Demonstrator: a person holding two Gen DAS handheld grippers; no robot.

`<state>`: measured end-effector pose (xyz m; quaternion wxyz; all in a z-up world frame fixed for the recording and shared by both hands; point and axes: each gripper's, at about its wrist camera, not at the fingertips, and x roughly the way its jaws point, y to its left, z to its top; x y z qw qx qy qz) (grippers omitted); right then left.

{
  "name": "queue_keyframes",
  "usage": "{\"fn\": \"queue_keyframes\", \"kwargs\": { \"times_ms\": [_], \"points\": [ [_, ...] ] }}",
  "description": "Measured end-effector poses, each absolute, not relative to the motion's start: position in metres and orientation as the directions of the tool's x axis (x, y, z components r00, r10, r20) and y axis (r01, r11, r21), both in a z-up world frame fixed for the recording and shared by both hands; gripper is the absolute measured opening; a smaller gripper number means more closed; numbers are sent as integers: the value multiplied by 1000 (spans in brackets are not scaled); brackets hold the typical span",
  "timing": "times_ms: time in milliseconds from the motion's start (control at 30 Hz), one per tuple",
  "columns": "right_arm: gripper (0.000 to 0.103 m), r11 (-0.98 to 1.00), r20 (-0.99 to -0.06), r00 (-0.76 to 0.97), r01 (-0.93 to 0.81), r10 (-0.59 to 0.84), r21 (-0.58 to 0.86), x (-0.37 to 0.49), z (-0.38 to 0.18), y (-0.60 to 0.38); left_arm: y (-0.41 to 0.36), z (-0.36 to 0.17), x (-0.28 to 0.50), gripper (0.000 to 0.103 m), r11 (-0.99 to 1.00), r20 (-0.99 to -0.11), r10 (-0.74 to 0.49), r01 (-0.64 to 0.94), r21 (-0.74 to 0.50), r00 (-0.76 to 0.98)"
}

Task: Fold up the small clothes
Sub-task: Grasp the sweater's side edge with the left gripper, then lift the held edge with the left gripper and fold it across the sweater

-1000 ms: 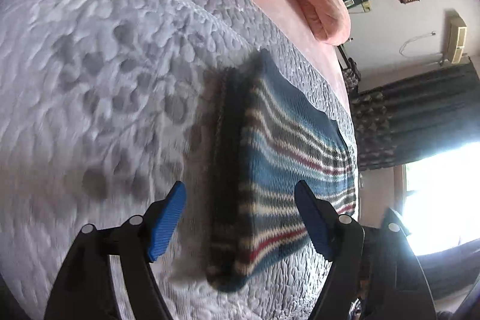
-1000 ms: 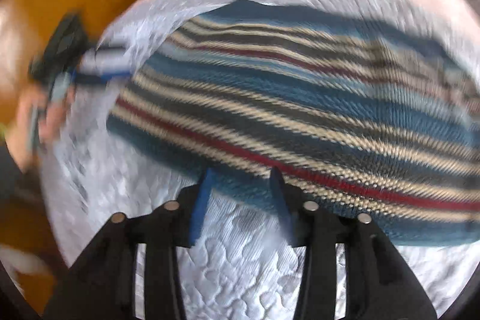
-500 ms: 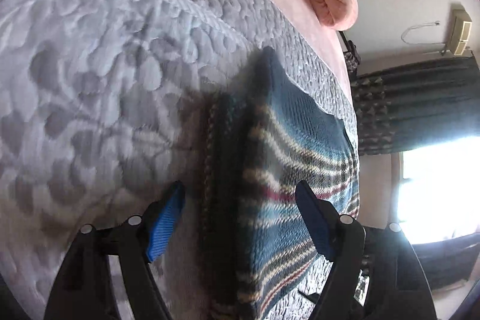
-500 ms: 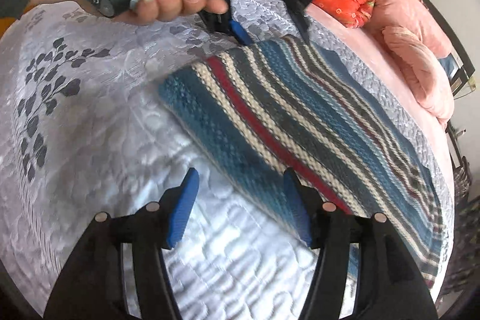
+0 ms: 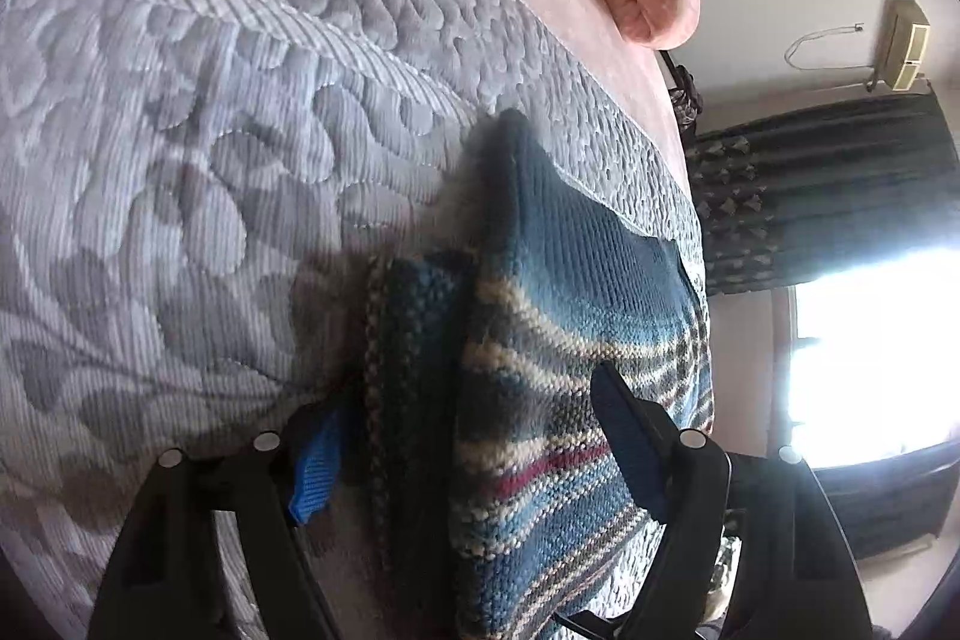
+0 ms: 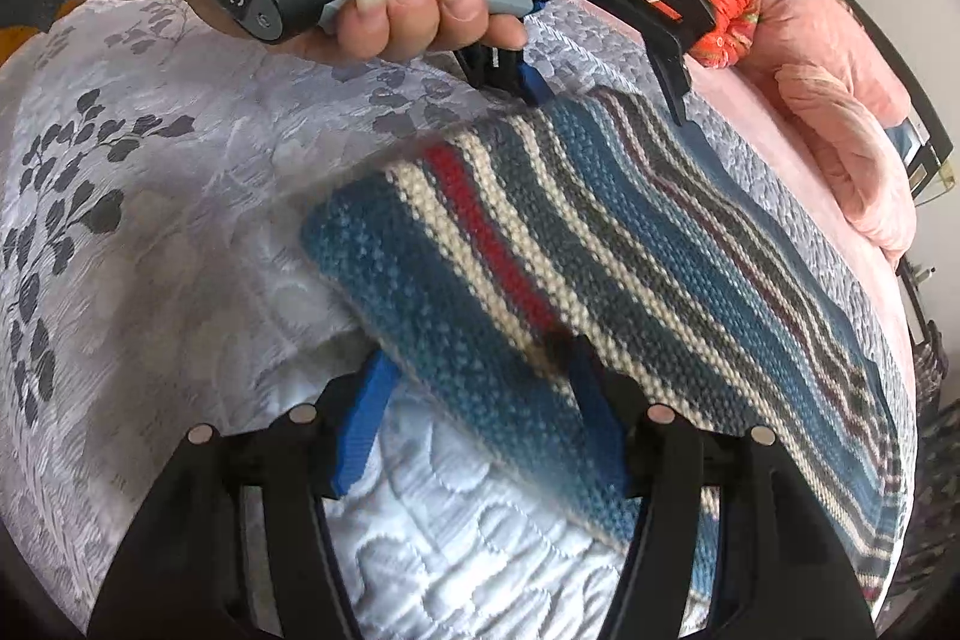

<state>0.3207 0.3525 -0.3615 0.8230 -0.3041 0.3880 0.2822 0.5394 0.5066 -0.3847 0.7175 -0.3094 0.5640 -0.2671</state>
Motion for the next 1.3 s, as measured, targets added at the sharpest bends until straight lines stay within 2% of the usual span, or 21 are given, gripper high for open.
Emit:
{"fn": "queue_keyframes", "kwargs": {
  "times_ms": [300,600,633,700,767,800,867,933,1067,1300],
  "points": [
    [65,659,-782,579,-684,231,-312,321,-361,366,499,-377,549,76,676,-650,-723,45,-736,234],
    [66,667,-744,634,-650,211,-364,322,-360,382,487,-373,562,73,727,-706,-680,50,-685,197],
    [66,666,-739,641,-647,209,-373,322,-360,384,486,-373,563,72,732,-712,-675,53,-680,194],
    [65,657,-721,662,-639,205,-400,321,-360,389,484,-371,565,62,745,-725,-660,48,-665,198],
    [60,639,-702,684,-634,200,-435,316,-360,394,489,-373,567,42,746,-727,-656,31,-665,201],
    [58,635,-696,690,-633,201,-444,314,-361,396,490,-374,567,40,738,-720,-665,24,-675,201],
    [44,636,-692,693,-630,200,-446,313,-363,397,489,-375,568,34,738,-720,-665,27,-675,198],
    [39,652,-698,687,-627,204,-426,315,-363,395,487,-374,568,29,735,-717,-668,26,-677,201],
    [31,680,-707,672,-626,221,-382,320,-354,389,481,-369,567,25,752,-732,-650,31,-659,204],
    [28,706,-710,662,-621,240,-340,324,-337,382,471,-349,570,23,778,-758,-621,44,-626,199]
  ]
}}
